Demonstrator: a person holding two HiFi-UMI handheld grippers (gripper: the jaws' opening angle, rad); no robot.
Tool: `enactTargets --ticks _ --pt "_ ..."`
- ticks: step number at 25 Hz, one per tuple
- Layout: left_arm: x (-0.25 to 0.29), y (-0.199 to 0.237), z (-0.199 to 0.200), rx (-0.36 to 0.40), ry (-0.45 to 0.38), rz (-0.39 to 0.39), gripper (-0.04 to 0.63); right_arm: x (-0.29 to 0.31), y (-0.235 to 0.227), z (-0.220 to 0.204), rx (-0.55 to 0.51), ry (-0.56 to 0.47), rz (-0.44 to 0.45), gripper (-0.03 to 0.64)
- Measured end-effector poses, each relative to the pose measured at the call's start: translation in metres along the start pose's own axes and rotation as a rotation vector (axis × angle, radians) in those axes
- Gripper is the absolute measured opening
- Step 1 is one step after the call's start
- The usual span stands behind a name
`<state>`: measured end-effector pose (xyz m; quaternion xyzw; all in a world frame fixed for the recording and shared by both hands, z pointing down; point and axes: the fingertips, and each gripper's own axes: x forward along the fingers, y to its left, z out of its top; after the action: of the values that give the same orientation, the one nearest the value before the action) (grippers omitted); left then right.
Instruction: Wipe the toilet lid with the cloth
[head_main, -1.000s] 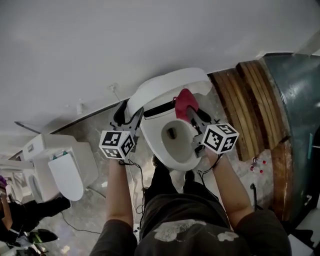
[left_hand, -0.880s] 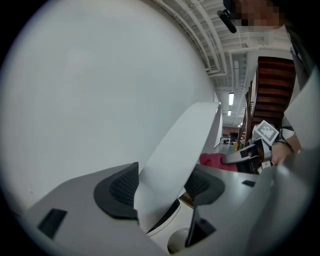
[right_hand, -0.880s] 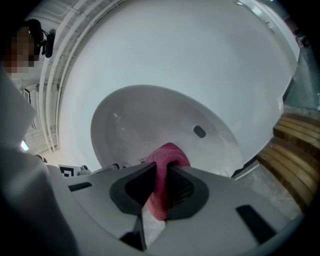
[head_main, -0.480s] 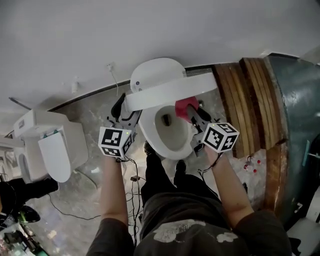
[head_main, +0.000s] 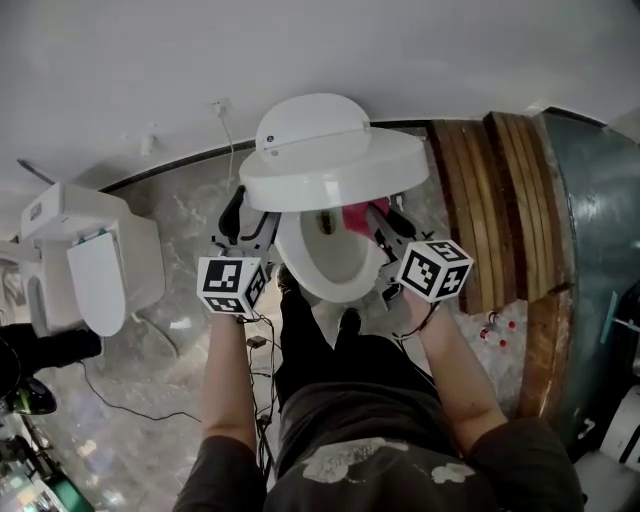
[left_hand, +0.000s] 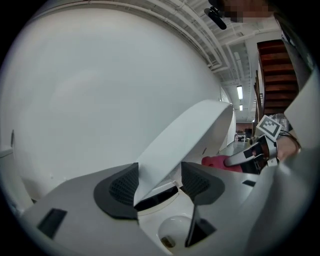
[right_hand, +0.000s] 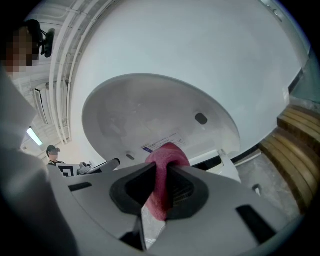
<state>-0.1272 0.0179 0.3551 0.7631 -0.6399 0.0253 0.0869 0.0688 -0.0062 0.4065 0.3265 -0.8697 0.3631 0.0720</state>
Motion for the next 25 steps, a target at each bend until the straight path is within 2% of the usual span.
enactTargets --ticks 5,8,12,20,25 --pt "-0.032 -0.017 0.000 -0.032 0.026 0.021 0.268 -0.037 -0.006 -0.002 0.008 -0.015 -0.025 0.049" --pt "-0.053 -0.030 0.018 -0.061 0.016 0.017 0.268 -0.069 -0.017 0.012 -0.002 -0.028 -0.060 0.049" --pt "-0.066 -0.039 0.055 -0.073 -0.038 -0.005 0.267 -0.106 -0.031 0.045 -0.069 -0.052 -0.103 0.049" --pt "-0.035 -0.044 0.108 -0.026 -0.091 -0.105 0.265 -0.125 -0.017 0.122 -0.153 -0.213 -0.174 0.049" --pt "-0.001 -0.045 0.112 0.008 -0.056 -0.160 0.262 -0.126 -0.004 0.151 -0.133 -0.313 -0.205 0.049"
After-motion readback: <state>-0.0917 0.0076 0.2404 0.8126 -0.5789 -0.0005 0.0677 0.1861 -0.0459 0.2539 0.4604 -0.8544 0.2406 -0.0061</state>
